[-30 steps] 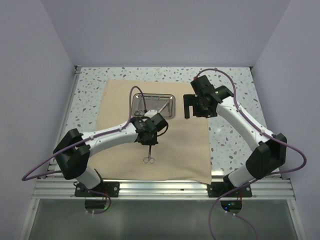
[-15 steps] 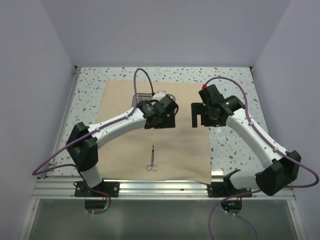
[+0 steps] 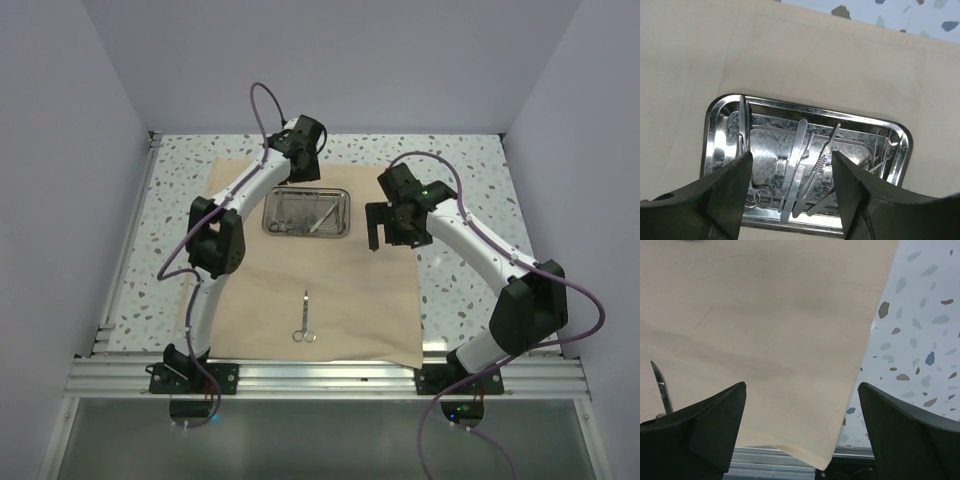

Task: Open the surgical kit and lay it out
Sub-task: Pick up the medical item from the container.

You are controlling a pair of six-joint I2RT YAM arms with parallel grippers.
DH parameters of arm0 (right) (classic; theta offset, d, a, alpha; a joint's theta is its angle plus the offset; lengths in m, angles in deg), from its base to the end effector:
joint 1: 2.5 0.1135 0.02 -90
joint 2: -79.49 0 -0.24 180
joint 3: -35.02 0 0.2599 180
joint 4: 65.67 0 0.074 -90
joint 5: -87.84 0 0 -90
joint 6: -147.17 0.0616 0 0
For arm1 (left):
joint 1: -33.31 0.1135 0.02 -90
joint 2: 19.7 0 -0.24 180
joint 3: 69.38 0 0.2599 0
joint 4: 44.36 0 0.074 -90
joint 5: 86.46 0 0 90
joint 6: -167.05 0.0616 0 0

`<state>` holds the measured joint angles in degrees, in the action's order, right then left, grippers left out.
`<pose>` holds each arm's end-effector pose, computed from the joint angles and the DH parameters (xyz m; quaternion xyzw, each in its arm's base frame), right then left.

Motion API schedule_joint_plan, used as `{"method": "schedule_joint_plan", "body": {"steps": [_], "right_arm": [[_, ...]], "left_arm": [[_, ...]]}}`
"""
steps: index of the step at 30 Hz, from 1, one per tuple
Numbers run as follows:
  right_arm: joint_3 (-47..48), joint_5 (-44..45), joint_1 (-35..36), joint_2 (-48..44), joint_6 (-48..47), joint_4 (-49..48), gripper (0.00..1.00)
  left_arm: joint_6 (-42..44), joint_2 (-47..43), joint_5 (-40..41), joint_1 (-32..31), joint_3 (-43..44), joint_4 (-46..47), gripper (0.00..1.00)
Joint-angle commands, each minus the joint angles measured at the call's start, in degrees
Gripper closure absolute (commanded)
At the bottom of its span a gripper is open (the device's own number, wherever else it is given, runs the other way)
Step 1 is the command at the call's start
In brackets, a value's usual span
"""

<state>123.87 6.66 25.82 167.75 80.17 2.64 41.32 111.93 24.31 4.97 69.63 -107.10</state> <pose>0.2895 0.1453 0.2313 -0.0306 0.9779 0.0154 0.2063 0.4610 -0.2238 0.2180 -0.1141 0.9336 -0.0094 0.3395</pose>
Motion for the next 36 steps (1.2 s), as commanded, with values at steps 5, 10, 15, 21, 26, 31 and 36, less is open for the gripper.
{"method": "schedule_joint_plan", "body": {"steps": [5, 10, 15, 21, 26, 31, 36], "right_arm": [[2.8, 0.1, -0.3, 0.5, -0.7, 0.1, 0.02], [2.1, 1.0, -0.4, 1.9, -1.1, 0.3, 0.02], [3.9, 2.3, -0.3, 4.0, -1.5, 0.9, 0.02], [6.1, 2.7, -0.3, 6.2, -1.3, 1.5, 0.02], [6.8, 3.0, -0.3, 7.4, -1.1, 1.7, 0.02], [7.3, 3.7, -0.4, 8.3, -1.2, 2.1, 0.02], [7.9, 4.1, -0.4, 9.0, -1.1, 2.3, 0.02]], "left_arm": [[3.8, 0.6, -2.5, 3.9, -1.0, 1.7, 0.41], [5.8, 2.1, -2.3, 4.7, -1.1, 2.3, 0.44], [6.3, 2.2, -3.0, 5.7, -4.2, 4.0, 0.46], [7.0, 3.0, -3.8, 6.7, -5.8, 5.2, 0.53], [7.4, 3.7, -4.3, 7.4, -6.7, 5.6, 0.57], [7.5, 4.5, -5.1, 7.9, -8.5, 6.4, 0.62], [7.7, 5.1, -6.0, 8.1, -9.8, 7.2, 0.63]]}}
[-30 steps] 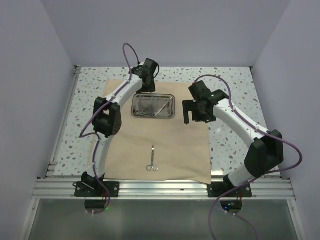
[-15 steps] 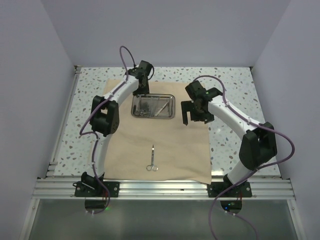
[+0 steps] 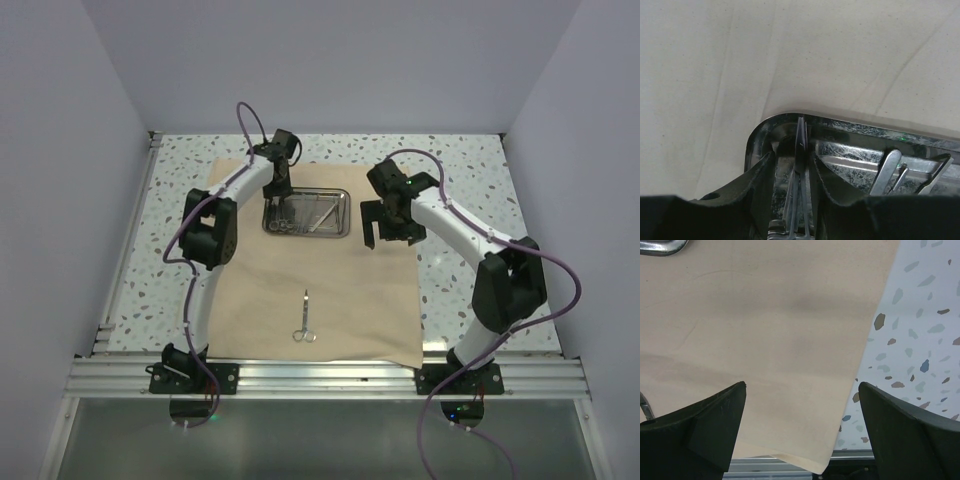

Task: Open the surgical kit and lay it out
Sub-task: Pick up the medical item from the container.

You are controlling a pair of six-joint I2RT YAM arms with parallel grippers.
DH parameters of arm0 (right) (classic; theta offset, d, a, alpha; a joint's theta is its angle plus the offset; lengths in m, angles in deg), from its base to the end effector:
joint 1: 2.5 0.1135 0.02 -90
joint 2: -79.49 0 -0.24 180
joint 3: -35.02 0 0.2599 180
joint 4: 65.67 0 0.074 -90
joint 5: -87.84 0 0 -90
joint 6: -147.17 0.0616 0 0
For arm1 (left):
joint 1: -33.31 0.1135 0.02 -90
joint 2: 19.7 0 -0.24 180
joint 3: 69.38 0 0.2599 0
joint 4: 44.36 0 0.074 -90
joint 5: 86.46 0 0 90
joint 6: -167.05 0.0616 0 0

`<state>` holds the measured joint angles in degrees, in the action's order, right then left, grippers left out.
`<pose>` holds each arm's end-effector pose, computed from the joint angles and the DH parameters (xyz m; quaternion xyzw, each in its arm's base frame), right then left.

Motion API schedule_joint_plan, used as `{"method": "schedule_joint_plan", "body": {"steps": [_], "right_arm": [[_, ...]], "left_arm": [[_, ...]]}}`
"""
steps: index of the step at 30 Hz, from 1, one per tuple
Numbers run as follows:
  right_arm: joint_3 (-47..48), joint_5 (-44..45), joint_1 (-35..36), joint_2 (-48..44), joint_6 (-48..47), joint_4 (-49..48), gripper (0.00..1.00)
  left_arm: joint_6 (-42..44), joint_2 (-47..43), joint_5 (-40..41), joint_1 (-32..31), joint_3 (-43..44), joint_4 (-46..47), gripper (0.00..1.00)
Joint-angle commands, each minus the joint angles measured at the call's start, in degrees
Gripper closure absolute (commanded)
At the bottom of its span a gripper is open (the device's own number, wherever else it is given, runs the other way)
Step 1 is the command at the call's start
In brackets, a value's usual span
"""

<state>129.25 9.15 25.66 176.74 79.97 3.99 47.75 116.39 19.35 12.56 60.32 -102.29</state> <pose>0.3141 0.1545 0.2096 -0.0312 0.9834 -0.0235 0.1772 0.4819 -0.1646 0.1309 -0.1025 0.9608 0.0284 0.2562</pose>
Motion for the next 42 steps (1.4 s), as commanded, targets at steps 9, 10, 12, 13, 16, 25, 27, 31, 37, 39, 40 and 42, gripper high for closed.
{"method": "schedule_joint_plan", "body": {"steps": [9, 10, 12, 13, 16, 25, 27, 31, 37, 39, 40, 42], "right_arm": [[3.1, 2.0, -0.2, 0.7, -0.4, 1.3, 0.02], [3.1, 2.0, -0.1, 0.7, -0.4, 1.3, 0.02], [3.1, 2.0, -0.2, 0.7, -0.3, 1.3, 0.02], [3.1, 1.9, -0.2, 0.7, -0.2, 1.3, 0.02], [3.1, 1.8, -0.2, 0.7, -0.1, 1.3, 0.01], [2.7, 1.5, -0.1, -0.6, -0.7, 1.0, 0.02], [2.4, 1.5, -0.2, -1.1, -1.2, 1.1, 0.02], [1.6, 1.7, -0.2, -1.8, -1.9, 0.7, 0.02], [-0.2, 0.0, -0.2, -2.2, -2.2, -0.3, 0.02], [-0.2, -1.2, -0.2, -2.1, -2.2, -0.2, 0.02], [-0.3, -1.4, -0.1, -2.2, -2.2, -0.2, 0.02], [-0.5, -1.5, -0.2, -2.7, -2.3, -0.2, 0.02]], "left_arm": [[1.8, 1.4, -1.6, 0.9, -1.0, 2.6, 0.83], [1.9, 0.9, -1.6, 0.9, -0.9, 2.5, 0.89], [2.0, 0.4, -1.4, 1.1, -0.7, 2.4, 0.92], [2.0, -0.1, -1.2, 1.2, -0.3, 2.1, 0.95], [2.3, -1.3, -0.3, 1.2, 1.5, 0.8, 0.98], [1.5, -6.5, 1.0, 1.2, 8.2, -3.2, 1.00], [0.6, -8.3, 0.8, 1.2, 6.7, -3.5, 1.00], [-0.7, -16.0, 0.4, 1.0, -2.1, -1.2, 1.00], [-2.1, -18.9, -2.1, 1.0, -15.7, 6.4, 1.00], [-2.9, -16.3, -3.4, 0.9, -13.0, 5.9, 1.00], [-3.1, -14.1, -3.8, 0.8, -12.0, 5.6, 1.00], [-4.0, -12.4, -4.6, 0.5, -9.2, 5.3, 1.00]]}}
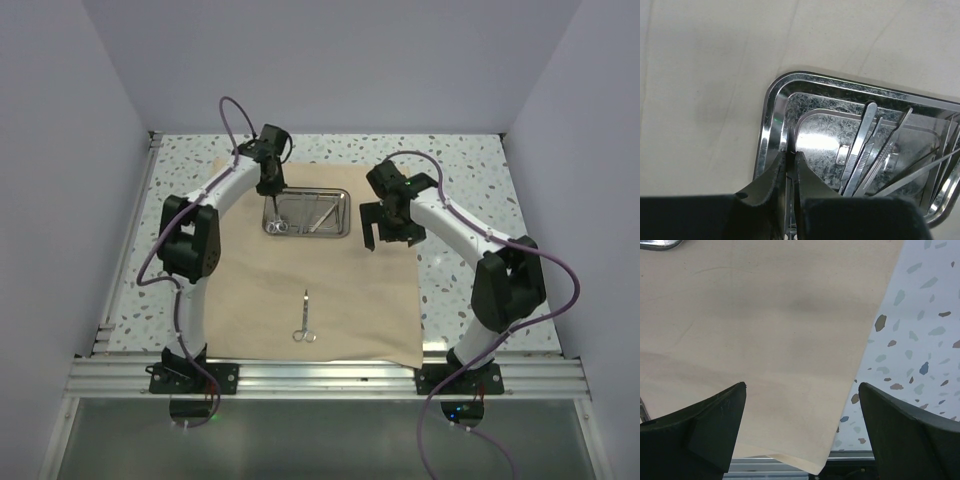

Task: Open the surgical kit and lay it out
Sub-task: Pick up the medical item from the container.

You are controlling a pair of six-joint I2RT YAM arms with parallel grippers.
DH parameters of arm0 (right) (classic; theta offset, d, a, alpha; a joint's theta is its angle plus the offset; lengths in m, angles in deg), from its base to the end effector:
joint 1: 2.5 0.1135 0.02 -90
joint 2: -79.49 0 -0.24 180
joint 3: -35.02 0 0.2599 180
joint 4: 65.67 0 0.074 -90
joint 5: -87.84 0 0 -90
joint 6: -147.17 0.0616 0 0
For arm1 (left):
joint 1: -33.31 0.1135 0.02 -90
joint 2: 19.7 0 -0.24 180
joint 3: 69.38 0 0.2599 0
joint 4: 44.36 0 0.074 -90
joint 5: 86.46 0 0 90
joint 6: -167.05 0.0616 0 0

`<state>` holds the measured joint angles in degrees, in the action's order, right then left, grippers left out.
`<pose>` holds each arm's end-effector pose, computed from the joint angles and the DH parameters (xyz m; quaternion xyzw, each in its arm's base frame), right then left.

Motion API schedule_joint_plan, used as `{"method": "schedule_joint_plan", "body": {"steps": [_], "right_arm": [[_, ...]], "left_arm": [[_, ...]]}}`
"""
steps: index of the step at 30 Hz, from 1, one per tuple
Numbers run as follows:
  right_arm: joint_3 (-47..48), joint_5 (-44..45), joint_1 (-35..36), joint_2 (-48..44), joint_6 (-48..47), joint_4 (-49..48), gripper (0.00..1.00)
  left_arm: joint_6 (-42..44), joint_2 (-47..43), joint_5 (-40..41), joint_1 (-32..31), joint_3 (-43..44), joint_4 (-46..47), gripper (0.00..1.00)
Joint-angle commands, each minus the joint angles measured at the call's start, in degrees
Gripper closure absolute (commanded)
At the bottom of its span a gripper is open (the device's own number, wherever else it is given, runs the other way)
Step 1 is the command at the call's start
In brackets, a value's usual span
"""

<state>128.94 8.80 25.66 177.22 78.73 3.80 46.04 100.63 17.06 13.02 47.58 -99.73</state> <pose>0.3144 0.1550 0.2053 -0.0428 0.9840 -0.0249 0.1710 0.4459 -0.1495 0.1909 -0.1209 0.9492 -0.0136 0.2903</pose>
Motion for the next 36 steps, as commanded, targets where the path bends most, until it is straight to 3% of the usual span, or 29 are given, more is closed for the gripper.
{"method": "schedule_joint_plan", "body": {"steps": [1, 3, 4, 8, 14, 25, 36], "right_arm": [[-0.3, -0.9, -0.1, -3.6, -1.1, 0.1, 0.02], [-1.3, -0.9, -0.2, -4.2, -1.1, 0.0, 0.02], [-1.7, -0.9, -0.2, -4.5, -1.0, -0.1, 0.02], [-4.3, -0.9, -0.2, -6.1, -0.3, -0.7, 0.02], [-7.7, -1.0, -0.1, -7.6, 0.1, -1.9, 0.02], [-5.7, -0.9, -0.2, -5.2, -0.6, -2.7, 0.01], [-5.6, 0.7, -0.2, -4.3, -2.2, -2.5, 0.02]], "left_arm": [[-2.9, 4.6, -2.5, -0.1, 4.8, 2.9, 1.00], [-3.2, 6.1, -2.9, -0.2, 6.3, 2.8, 0.97], [-3.2, 7.6, -2.9, -0.2, 7.2, 2.6, 0.91], [-3.1, 10.9, -2.1, -0.2, 12.5, -0.3, 0.80], [-2.2, 9.7, -1.5, -0.2, 11.4, -0.2, 0.64], [-1.7, 8.4, -1.0, -1.6, 5.7, 1.2, 0.63], [-1.5, 13.5, -0.4, -2.2, 11.3, -0.7, 0.70]]}}
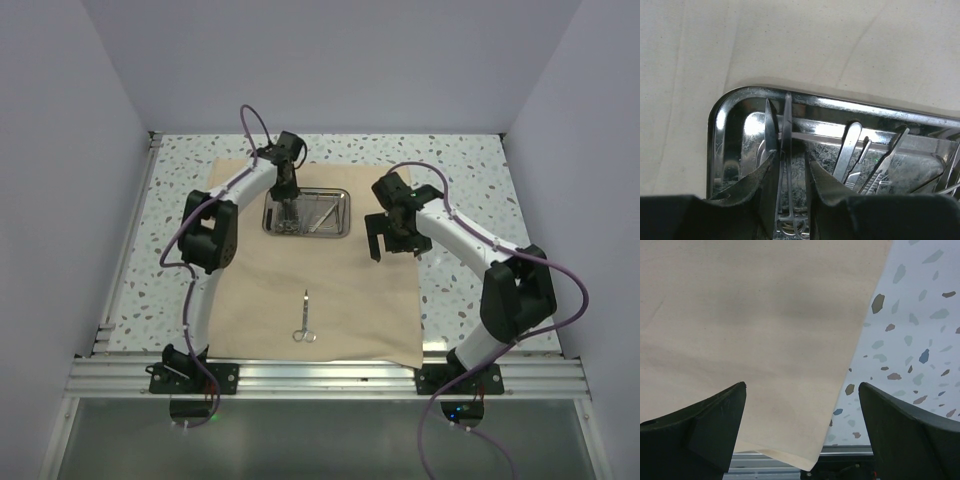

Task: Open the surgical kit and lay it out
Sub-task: Pick up the medical item from the container.

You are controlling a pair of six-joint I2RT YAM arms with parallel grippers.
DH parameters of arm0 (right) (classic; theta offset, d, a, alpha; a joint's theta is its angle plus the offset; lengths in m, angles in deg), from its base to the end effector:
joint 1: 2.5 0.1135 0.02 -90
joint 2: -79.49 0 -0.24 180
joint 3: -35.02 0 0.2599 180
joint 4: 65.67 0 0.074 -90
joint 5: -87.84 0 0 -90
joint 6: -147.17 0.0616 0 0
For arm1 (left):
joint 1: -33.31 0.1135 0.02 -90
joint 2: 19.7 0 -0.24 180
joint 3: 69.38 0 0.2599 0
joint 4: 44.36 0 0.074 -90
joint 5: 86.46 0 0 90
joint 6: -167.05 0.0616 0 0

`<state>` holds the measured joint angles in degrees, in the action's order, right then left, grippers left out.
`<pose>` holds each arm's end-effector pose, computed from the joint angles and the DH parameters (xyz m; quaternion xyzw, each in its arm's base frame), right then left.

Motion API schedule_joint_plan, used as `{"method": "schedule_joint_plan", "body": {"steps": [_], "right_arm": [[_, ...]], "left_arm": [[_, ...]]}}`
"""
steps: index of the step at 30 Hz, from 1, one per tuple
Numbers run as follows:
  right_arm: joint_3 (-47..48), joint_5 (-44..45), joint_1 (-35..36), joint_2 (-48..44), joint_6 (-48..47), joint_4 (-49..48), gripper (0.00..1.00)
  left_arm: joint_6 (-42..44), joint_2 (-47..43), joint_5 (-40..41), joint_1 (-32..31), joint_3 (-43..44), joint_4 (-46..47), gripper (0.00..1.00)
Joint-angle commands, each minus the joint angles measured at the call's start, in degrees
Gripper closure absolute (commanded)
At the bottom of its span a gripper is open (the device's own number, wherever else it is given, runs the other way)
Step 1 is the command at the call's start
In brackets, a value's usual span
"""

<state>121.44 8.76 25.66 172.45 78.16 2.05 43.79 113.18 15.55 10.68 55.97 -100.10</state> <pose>0.2939 0.1441 0.1941 -0.0487 0.9850 -0.0290 0.1632 0.4677 -0.1811 0.1354 -0.1137 0.9612 -0.0178 0.2508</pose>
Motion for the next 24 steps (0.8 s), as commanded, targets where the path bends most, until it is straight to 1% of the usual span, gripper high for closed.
{"method": "schedule_joint_plan", "body": {"steps": [1, 6, 11, 15, 19, 24], "right_arm": [[1.9, 0.9, -0.2, 0.6, -1.7, -0.8, 0.02], [2.3, 0.9, -0.2, 1.4, -1.9, -1.0, 0.01], [2.9, 0.5, -0.3, 2.5, -2.0, -1.5, 0.01], [3.3, 0.6, -0.3, 3.1, -2.4, -1.4, 0.01], [3.4, 0.8, -0.6, 3.5, -2.6, -1.7, 0.01], [2.9, 0.6, -1.0, 3.4, -2.6, -1.9, 0.02]], "left_arm": [[0.7, 1.1, 1.2, 0.1, 3.0, -0.4, 0.70], [0.6, 1.3, 1.8, 0.1, 2.6, -0.9, 0.71], [1.8, 1.2, 2.1, 0.1, 2.3, -0.8, 0.69], [3.4, 3.6, 0.4, 0.0, 3.3, -1.0, 0.69], [4.5, 6.8, 2.0, -1.4, 6.3, -3.5, 0.70], [3.8, 9.1, 4.2, -1.7, 5.8, -5.9, 0.71]]}}
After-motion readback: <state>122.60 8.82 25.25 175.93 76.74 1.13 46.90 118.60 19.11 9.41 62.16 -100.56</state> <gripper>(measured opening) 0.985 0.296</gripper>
